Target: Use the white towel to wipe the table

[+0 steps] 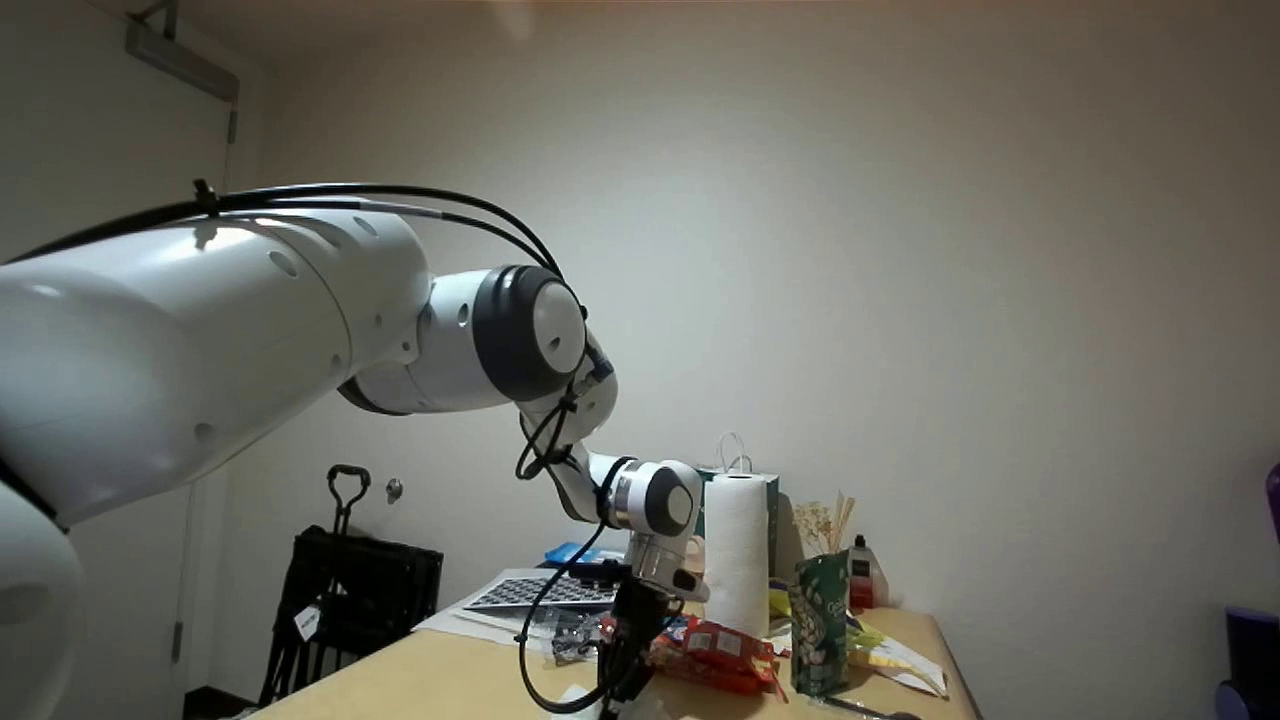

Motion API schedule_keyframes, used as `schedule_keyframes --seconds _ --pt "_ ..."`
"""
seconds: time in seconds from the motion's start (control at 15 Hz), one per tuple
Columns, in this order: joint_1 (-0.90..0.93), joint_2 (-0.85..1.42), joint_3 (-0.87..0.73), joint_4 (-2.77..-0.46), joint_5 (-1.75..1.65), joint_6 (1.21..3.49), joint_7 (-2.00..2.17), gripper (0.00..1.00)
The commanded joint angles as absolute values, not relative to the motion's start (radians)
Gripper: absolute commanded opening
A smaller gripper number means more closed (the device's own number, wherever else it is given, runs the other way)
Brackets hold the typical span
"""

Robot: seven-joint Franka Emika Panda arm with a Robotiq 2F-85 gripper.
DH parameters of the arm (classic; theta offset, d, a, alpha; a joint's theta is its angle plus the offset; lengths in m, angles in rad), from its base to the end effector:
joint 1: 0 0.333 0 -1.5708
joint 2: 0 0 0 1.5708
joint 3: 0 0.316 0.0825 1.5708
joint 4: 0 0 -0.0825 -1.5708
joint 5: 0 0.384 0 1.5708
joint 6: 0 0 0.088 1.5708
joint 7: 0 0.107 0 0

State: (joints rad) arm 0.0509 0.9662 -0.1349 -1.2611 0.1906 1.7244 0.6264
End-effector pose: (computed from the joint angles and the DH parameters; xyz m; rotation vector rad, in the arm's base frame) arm 0.6885 -0.0215 0.1431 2.7606 -1.0986 -0.7428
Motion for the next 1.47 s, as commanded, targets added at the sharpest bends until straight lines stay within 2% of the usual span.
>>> schedule_keyframes --seconds 0.0,0.6,0.67,0.73,0.87,1.07,1.4 --pt "0.041 0.967 -0.121 -1.257 0.179 1.725 0.632 0.02" --pt "0.093 1.012 -0.185 -1.184 0.105 2.012 0.860 0.00" --pt "0.090 1.017 -0.178 -1.173 0.089 1.961 0.860 0.27" --pt "0.093 1.019 -0.175 -1.166 0.075 1.936 0.865 0.28" --pt "0.095 1.005 -0.161 -1.166 0.057 1.886 0.852 0.39" --pt "0.115 0.967 -0.155 -1.192 0.039 1.851 0.845 0.59" --pt "0.165 0.854 -0.158 -1.298 0.007 1.927 0.847 0.92"
